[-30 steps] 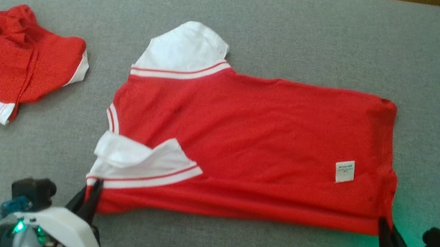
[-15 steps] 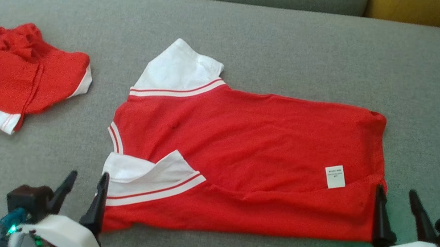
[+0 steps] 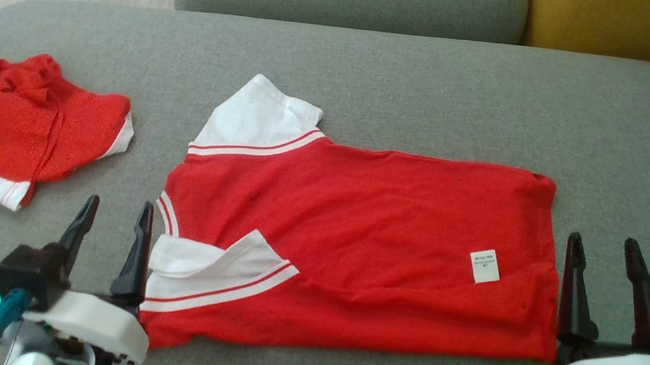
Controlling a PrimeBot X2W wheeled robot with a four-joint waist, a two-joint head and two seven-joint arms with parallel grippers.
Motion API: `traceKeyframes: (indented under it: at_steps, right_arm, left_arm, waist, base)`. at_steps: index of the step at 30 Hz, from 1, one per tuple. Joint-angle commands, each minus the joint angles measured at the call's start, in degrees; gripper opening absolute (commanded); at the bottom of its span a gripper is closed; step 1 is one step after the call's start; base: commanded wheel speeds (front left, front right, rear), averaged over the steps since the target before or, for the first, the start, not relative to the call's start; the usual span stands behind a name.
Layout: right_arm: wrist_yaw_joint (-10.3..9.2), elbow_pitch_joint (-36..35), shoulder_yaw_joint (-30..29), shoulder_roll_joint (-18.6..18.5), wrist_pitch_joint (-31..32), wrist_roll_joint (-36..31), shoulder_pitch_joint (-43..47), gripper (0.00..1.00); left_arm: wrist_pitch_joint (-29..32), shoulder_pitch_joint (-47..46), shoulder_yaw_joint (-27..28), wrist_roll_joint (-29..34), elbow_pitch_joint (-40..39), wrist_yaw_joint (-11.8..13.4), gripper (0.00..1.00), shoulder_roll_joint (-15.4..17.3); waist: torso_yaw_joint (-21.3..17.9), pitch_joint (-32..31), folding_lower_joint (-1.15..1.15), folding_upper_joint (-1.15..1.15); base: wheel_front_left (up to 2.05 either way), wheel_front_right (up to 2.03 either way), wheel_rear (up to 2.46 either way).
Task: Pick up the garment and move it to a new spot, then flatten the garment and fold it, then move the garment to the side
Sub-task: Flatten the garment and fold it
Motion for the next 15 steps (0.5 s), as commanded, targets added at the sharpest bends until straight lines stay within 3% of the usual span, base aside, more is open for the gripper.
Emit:
traceKeyframes:
  at_steps: [1, 8, 15]
  right_arm:
    - [-0.04, -2.5, 1.6, -0.5, -0.2, 0.0, -0.7, 1.00]
    - [-0.04, -4.0, 1.3, -0.5, 0.3, 0.5, -1.2, 1.00]
    - [-0.04, -5.2, 0.7, -0.5, 0.7, 0.8, -4.8, 1.00]
  left_arm:
    - [-0.1, -2.9, 1.9, 0.5, -2.6, 0.5, 1.00, 1.2]
    - [0.0, -4.8, 1.9, 0.6, -4.5, 0.6, 1.00, 1.5]
    - [1.2, -16.7, 0.4, 0.1, -2.6, -3.3, 1.00, 1.9]
  waist:
    - [0.0, 0.2, 0.00, 0.00]
    - [0.0, 2.5, 0.00, 0.00]
    - [-0.3, 9.6, 0.00, 0.00]
  base:
    - [0.00, 0.00, 0.00]
    - [0.00, 0.00, 0.00]
    - [0.00, 0.00, 0.00]
